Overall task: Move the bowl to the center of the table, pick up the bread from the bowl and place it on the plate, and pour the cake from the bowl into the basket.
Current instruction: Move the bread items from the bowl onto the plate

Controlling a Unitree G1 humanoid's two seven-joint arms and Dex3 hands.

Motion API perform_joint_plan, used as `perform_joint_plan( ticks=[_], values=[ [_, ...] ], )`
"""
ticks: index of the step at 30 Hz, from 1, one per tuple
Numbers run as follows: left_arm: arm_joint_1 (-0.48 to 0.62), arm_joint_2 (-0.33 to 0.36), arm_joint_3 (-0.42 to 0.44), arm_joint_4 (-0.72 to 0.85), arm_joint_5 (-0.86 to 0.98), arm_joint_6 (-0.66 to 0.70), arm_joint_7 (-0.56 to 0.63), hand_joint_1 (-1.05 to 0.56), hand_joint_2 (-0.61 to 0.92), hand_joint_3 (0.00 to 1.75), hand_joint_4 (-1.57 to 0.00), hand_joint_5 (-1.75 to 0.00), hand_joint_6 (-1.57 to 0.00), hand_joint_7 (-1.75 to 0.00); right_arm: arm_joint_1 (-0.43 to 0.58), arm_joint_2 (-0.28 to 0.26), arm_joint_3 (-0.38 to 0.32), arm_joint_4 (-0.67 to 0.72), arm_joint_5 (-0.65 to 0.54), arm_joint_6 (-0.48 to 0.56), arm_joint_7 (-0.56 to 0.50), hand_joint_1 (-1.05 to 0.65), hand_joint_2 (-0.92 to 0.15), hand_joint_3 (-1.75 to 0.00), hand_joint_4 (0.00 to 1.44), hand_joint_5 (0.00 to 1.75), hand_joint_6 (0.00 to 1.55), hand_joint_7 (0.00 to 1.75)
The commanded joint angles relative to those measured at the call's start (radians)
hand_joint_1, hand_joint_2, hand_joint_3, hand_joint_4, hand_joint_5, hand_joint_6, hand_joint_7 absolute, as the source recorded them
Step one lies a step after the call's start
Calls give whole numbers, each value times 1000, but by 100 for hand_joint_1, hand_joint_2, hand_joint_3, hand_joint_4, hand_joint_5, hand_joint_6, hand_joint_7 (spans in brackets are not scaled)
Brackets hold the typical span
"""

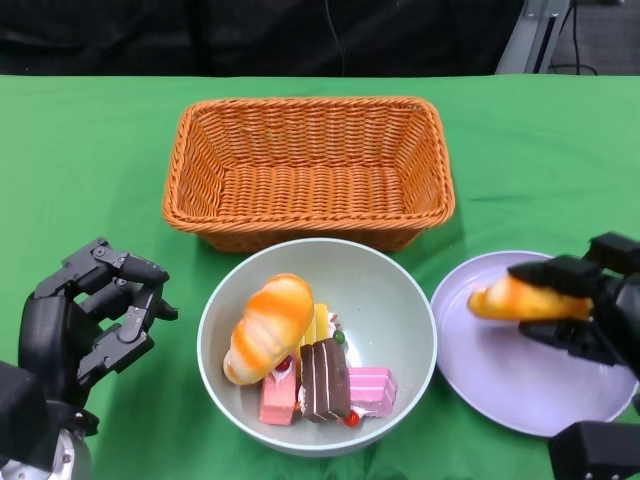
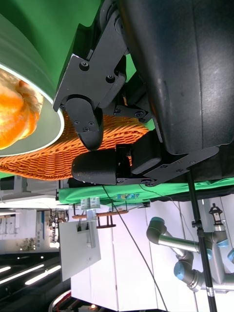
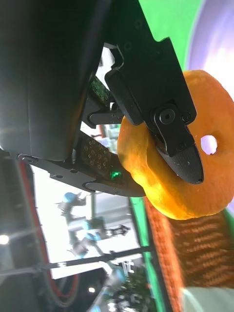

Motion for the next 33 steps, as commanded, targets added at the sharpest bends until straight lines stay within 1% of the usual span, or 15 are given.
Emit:
perform_joint_plan(
  ticks=[1, 3, 5, 7, 11, 12, 13, 14, 15, 16, 17, 21, 24, 28, 33],
  values=[
    [10, 13, 4, -14, -8, -3, -1, -7, 77, 68, -80, -145, -84, -114, -8, 3, 48, 10, -2, 24, 16, -18, -85, -2, 91, 121, 111, 31],
    [12, 12, 4, -18, -7, -2, 1, -7, 77, 69, -80, -144, -84, -114, 0, 5, 74, 6, -4, 39, 27, -17, -85, -1, 91, 121, 111, 31],
    [15, 12, 3, -23, -4, 0, 5, -7, 77, 69, -80, -144, -83, -114, 9, 10, 100, 3, -9, 58, 28, -16, -80, -1, 97, 109, 115, 24],
    [16, 13, 2, -24, -2, 1, 6, -7, 77, 70, -80, -145, -83, -114, 17, 13, 124, 1, -15, 84, 26, -16, -80, -1, 99, 106, 117, 22],
    [13, 13, 2, -17, 1, -8, 5, -7, 78, 69, -79, -146, -83, -115, 38, 4, 143, -39, -1, 140, 87, -23, -82, -1, 95, 105, 115, 14],
    [12, 13, 3, -15, -2, -9, 0, -6, 79, 69, -79, -146, -82, -115, 45, 0, 143, -56, 4, 153, 106, -28, -82, -1, 94, 79, 112, 7],
    [10, 14, 4, -10, -3, -10, -1, -6, 79, 69, -79, -146, -82, -115, 59, -8, 139, -89, 16, 171, 149, -30, -82, 0, 96, 65, 111, 5],
    [9, 14, 4, -8, -5, -7, -3, -6, 79, 68, -79, -146, -82, -116, 74, -16, 134, -122, 31, 185, 193, -34, -84, -1, 91, 36, 102, 2],
    [8, 15, 5, -6, -6, -5, -4, -7, 79, 68, -79, -146, -82, -116, 84, -21, 131, -148, 43, 195, 225, -35, -85, -1, 89, 22, 98, 1],
    [7, 16, 5, -5, -7, -2, -5, -7, 79, 67, -80, -146, -83, -115, 101, -29, 126, -187, 55, 210, 258, -36, -85, -1, 87, 15, 96, 1],
    [7, 16, 5, -6, -7, 1, -5, -7, 79, 67, -80, -145, -83, -115, 122, -34, 118, -233, 67, 225, 286, -40, -85, -1, 78, 7, 85, 0],
    [8, 15, 4, -11, -7, 2, -2, -7, 79, 67, -80, -146, -84, -116, 188, -48, 92, -376, 91, 267, 367, -47, -86, -1, 56, 0, 56, 0],
    [8, 14, 4, -12, -11, 3, -8, -6, 79, 69, -80, -147, -83, -119, 227, -63, 73, -469, 110, 286, 445, -49, -89, -2, 46, 0, 45, 0],
    [8, 16, 4, -6, -3, -10, -2, -6, 77, 73, -81, -148, -81, -123, 268, -80, 48, -564, 134, 307, 552, -51, -90, -2, 40, 0, 41, 0],
    [8, 18, 5, -1, 1, -13, 2, -8, 76, 73, -80, -148, -81, -123, 289, -81, 30, -598, 136, 319, 589, -51, -90, -1, 40, 1, 43, 1]
  ],
)
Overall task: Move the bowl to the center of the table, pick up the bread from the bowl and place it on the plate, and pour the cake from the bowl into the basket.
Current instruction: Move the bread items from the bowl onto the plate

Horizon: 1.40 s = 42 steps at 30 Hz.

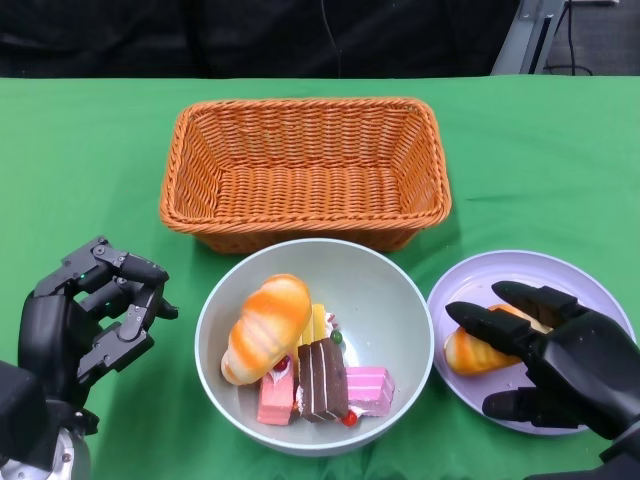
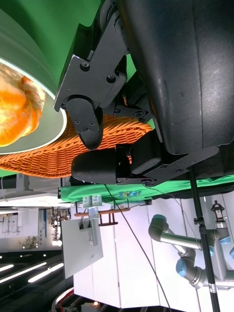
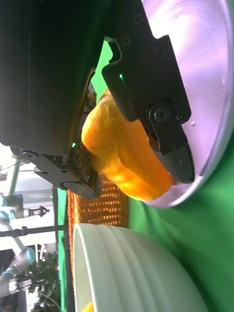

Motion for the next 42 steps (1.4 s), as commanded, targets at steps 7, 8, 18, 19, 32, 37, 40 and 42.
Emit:
perform_joint_plan(
  ticks=[7, 8, 18, 19, 32, 37, 40, 42],
  values=[
    [4, 19, 7, 10, -4, -15, -2, -7, 76, 73, -80, -148, -82, -121, 11, -10, -25, 10, 2, -13, 13, -48, -90, -1, 48, 4, 51, 3],
    [4, 20, 7, 10, -3, -14, -2, -8, 76, 74, -80, -148, -81, -121, 4, -6, -24, 27, 1, -30, -9, -45, -89, 0, 57, 6, 57, 4],
    [9, 17, 7, 0, -11, -9, -7, -7, 76, 74, -79, -149, -80, -123, -68, 46, 2, 199, -33, -155, -242, -9, -84, -1, 87, 113, 120, 4],
    [9, 17, 7, 3, -10, -13, -8, -7, 75, 74, -79, -150, -80, -123, -73, 48, 4, 208, -33, -162, -248, -8, -84, -1, 87, 117, 123, 5],
    [4, 19, 8, 15, -10, -27, -19, -8, 76, 74, -79, -149, -80, -123, -131, 72, 22, 294, -71, -187, -396, -5, -83, -1, 85, 127, 126, 7],
    [7, 19, 10, 11, -7, -12, -5, -8, 75, 74, -79, -149, -81, -123, -150, 48, 19, 294, -103, -166, -447, -8, -81, 0, 85, 126, 126, 8],
    [7, 18, 11, 8, -10, -10, -7, -7, 75, 74, -80, -148, -80, -122, -178, 21, 27, 311, -147, -143, -504, -10, -79, 0, 86, 127, 126, 8],
    [8, 18, 10, 7, -4, -13, 1, -7, 75, 74, -80, -148, -80, -122, -195, 10, 33, 333, -161, -139, -531, -10, -80, -1, 84, 131, 126, 8]
  ],
)
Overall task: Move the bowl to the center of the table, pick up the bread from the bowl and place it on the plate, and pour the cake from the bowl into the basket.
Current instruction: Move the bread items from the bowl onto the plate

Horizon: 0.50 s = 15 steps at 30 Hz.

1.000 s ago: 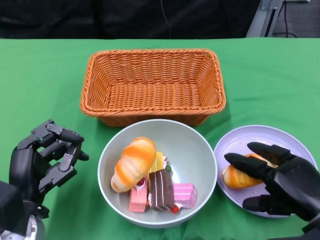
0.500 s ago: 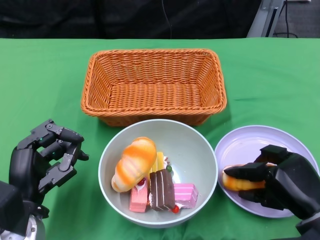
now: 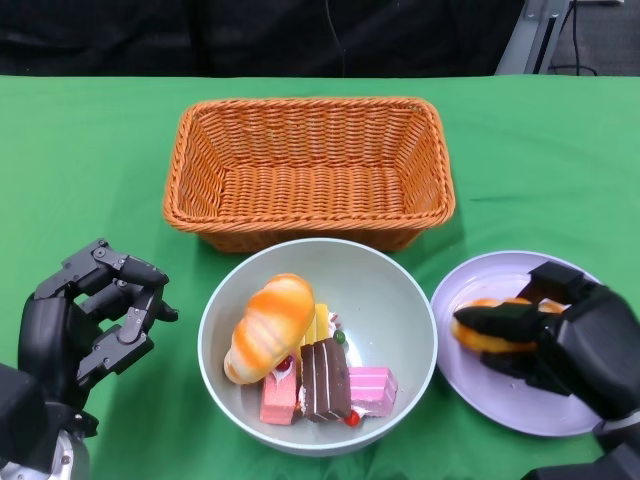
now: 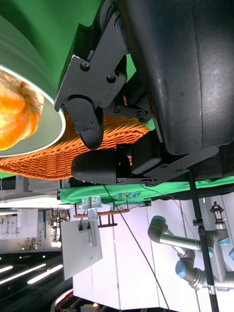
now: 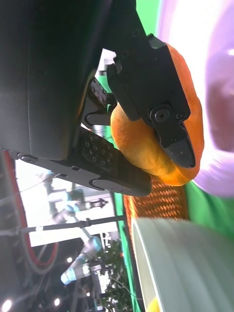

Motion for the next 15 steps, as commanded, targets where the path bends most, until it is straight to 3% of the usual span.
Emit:
perform_joint_plan(
  ticks=[1, 4, 7, 15],
  values=[
    [8, 17, 8, -2, -2, -5, 11, -7, 75, 74, -80, -148, -81, -122, -35, -38, 9, 35, -20, 8, -59, -10, -81, -1, 83, 132, 127, 8],
    [9, 17, 9, -5, -6, 0, 8, -7, 75, 75, -80, -148, -81, -122, -56, -44, 28, 82, -33, 21, -93, -10, -81, 0, 79, 138, 125, 9],
    [8, 18, 9, -5, -6, 1, 9, -7, 74, 76, -80, -148, -81, -123, -76, -42, 47, 131, -43, 38, -120, -13, -80, 0, 81, 134, 125, 9],
    [9, 13, 9, -12, -10, 8, 9, -7, 73, 77, -80, -149, -81, -122, -145, 4, 113, 318, -46, 65, -204, -13, -80, 0, 77, 141, 124, 9]
  ],
)
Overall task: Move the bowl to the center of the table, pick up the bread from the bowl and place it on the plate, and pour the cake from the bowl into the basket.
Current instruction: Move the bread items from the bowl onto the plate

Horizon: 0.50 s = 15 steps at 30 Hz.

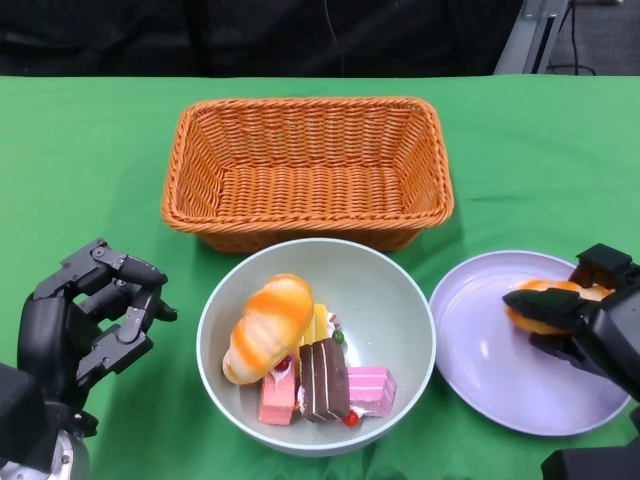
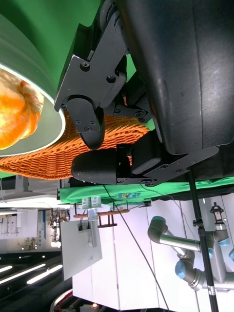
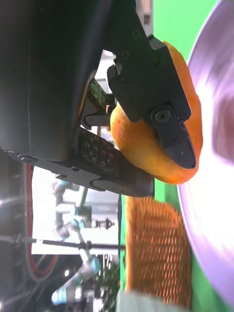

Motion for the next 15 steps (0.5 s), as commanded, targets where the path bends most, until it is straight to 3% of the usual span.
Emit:
perform_joint_plan(
  ticks=[1, 4, 7, 12, 13, 15],
  values=[
    [9, 13, 7, -9, -4, 0, 11, -7, 74, 77, -80, -149, -81, -123, -34, 24, 24, 65, 1, 9, -36, -13, -80, 0, 77, 141, 124, 9],
    [9, 13, 6, -8, 3, -5, 17, -7, 74, 77, -79, -149, -81, -123, -51, 47, 39, 104, 7, 16, -47, -13, -81, 0, 79, 138, 124, 8],
    [11, 11, 6, -10, 0, -7, 14, -7, 74, 77, -79, -150, -81, -124, -64, 79, 47, 142, 20, 46, -43, -14, -80, 0, 73, 152, 126, 12],
    [16, 9, 5, -20, 1, -5, 19, -7, 74, 76, -79, -149, -80, -122, -60, 106, 55, 160, 40, 81, 1, -24, -76, 0, 77, 140, 123, 9],
    [18, 8, 5, -22, 1, -5, 19, -7, 74, 75, -80, -149, -81, -122, -57, 111, 57, 160, 43, 87, 6, -26, -73, 0, 83, 127, 123, 6],
    [18, 11, 3, -19, 4, -11, 16, -7, 75, 75, -80, -149, -81, -122, -51, 128, 75, 164, 26, 165, 6, -29, -78, -1, 84, 103, 121, 3]
  ],
)
